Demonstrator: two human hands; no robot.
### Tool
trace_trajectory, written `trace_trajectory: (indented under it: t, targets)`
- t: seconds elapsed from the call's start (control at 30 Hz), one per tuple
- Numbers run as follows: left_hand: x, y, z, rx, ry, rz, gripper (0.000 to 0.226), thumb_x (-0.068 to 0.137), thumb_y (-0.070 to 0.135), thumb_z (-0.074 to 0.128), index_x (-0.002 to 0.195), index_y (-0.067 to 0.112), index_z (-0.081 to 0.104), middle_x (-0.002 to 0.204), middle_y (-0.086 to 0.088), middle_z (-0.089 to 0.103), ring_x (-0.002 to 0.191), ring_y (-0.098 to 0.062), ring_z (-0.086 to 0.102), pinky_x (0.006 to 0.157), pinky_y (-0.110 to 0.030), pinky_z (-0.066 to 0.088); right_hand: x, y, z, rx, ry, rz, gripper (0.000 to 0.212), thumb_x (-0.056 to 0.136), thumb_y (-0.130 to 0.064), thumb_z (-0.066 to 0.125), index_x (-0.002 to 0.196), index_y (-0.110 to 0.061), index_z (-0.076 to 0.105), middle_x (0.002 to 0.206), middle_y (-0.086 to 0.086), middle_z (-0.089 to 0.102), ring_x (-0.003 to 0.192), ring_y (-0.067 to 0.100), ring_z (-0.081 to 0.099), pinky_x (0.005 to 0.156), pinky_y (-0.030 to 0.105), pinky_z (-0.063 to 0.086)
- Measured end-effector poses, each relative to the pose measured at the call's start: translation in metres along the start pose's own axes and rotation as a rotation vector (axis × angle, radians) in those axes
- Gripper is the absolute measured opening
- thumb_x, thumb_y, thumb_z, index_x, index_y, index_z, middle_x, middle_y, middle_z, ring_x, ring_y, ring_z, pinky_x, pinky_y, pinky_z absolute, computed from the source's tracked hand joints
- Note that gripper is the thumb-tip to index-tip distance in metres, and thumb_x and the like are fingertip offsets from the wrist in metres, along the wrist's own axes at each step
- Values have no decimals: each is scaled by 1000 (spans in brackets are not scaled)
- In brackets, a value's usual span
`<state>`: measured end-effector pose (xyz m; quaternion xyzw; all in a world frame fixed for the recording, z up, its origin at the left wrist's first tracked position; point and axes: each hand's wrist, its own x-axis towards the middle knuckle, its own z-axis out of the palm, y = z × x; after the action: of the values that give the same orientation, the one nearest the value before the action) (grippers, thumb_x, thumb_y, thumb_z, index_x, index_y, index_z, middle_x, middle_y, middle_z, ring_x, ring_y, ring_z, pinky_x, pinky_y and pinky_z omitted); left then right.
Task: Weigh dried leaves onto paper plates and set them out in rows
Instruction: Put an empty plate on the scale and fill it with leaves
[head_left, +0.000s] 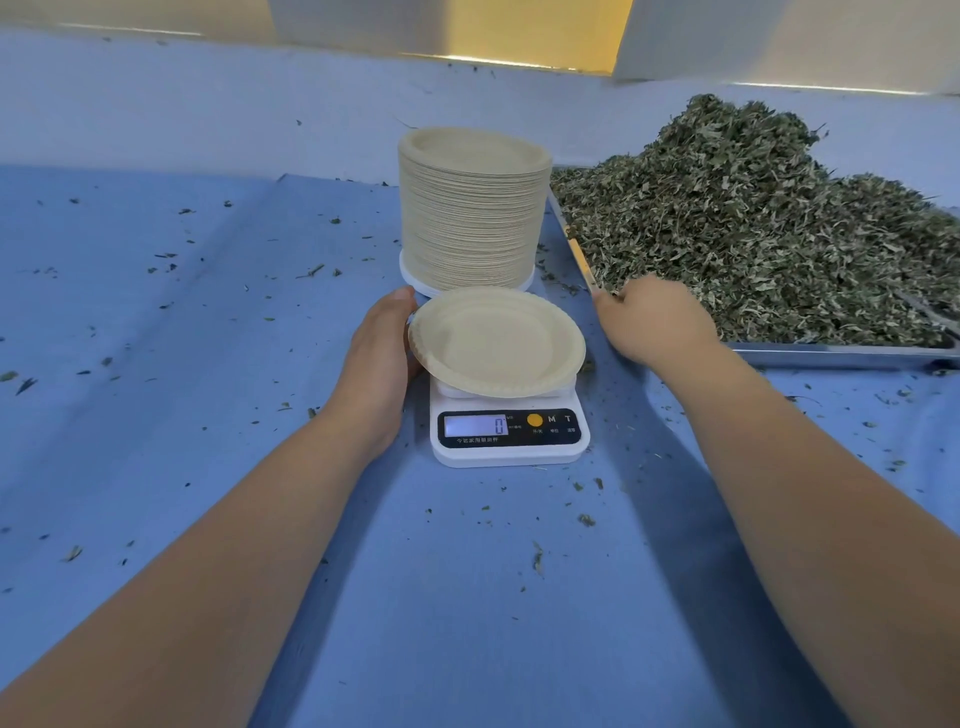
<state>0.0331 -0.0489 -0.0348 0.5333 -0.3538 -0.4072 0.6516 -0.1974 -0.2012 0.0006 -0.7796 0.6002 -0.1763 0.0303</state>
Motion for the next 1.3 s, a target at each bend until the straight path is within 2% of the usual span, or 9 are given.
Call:
trace_trajectory:
  t: [0.23, 0.37, 0.47, 0.53, 0.73, 0.97, 1.13, 1.23, 1.3]
  targets:
    - [3, -5, -2, 8, 20, 18, 47, 100, 39, 45, 59, 47, 67, 75, 27, 67, 76, 3, 65, 85, -27, 51, 1, 1, -3, 49, 108, -1, 47, 102, -35, 44, 63, -9, 43, 60, 9, 47, 53, 25, 41, 53, 28, 30]
    - [2, -2, 0, -16, 26, -5, 26, 95, 42, 49, 76, 34, 65, 90, 11, 68, 91, -9, 63, 91, -34, 50, 0, 1, -4, 36, 133, -18, 45, 102, -33, 43, 63, -10, 43, 62, 9, 47, 54, 26, 41, 53, 28, 29]
    - [1, -1, 0, -19, 16, 15, 24, 91, 41, 48, 77, 32, 66, 89, 9, 64, 91, -12, 58, 88, -36, 48, 1, 2, -6, 49, 131, -13, 45, 102, -33, 42, 63, -10, 44, 61, 9, 46, 55, 27, 42, 54, 29, 30]
    - [1, -2, -1, -8, 5, 28, 23, 94, 40, 47, 88, 24, 61, 93, 1, 60, 92, -16, 56, 90, -40, 46, 0, 2, -7, 40, 98, -5, 44, 101, -33, 43, 65, -8, 47, 63, 10, 50, 56, 27, 45, 53, 29, 31]
    - [-1, -1, -1, 9, 29, 25, 35, 94, 42, 47, 64, 44, 65, 81, 22, 65, 85, -4, 62, 89, -31, 49, -3, 3, -6, 69, 113, 4, 45, 101, -32, 43, 65, -7, 48, 62, 11, 52, 55, 26, 46, 51, 28, 30]
    - [-2, 1, 0, 5, 25, 24, 25, 100, 40, 45, 92, 18, 53, 93, -5, 52, 90, -20, 51, 90, -42, 44, -2, 1, -13, 75, 60, 44, 46, 101, -33, 44, 62, -9, 46, 61, 9, 50, 55, 27, 46, 54, 29, 34]
    - [-3, 2, 0, -2, 12, 28, 22, 99, 39, 44, 96, 20, 54, 95, -4, 53, 92, -19, 52, 93, -43, 45, -11, -20, -23, 133, 274, -79, 47, 105, -35, 41, 63, -15, 39, 59, 5, 43, 59, 32, 46, 54, 31, 30]
    - [-3, 3, 1, 3, 12, 18, 24, 98, 41, 45, 93, 20, 55, 93, -4, 55, 92, -21, 52, 92, -44, 45, -25, -47, -28, 215, 313, -225, 48, 105, -34, 44, 61, -18, 35, 54, 0, 39, 52, 27, 40, 50, 32, 22]
    - [-4, 3, 0, 14, 18, 21, 24, 97, 41, 45, 91, 19, 53, 92, -5, 53, 91, -21, 50, 91, -45, 44, -33, -66, -32, 301, 324, -306, 47, 104, -34, 44, 61, -17, 38, 53, 0, 42, 50, 24, 40, 50, 33, 25]
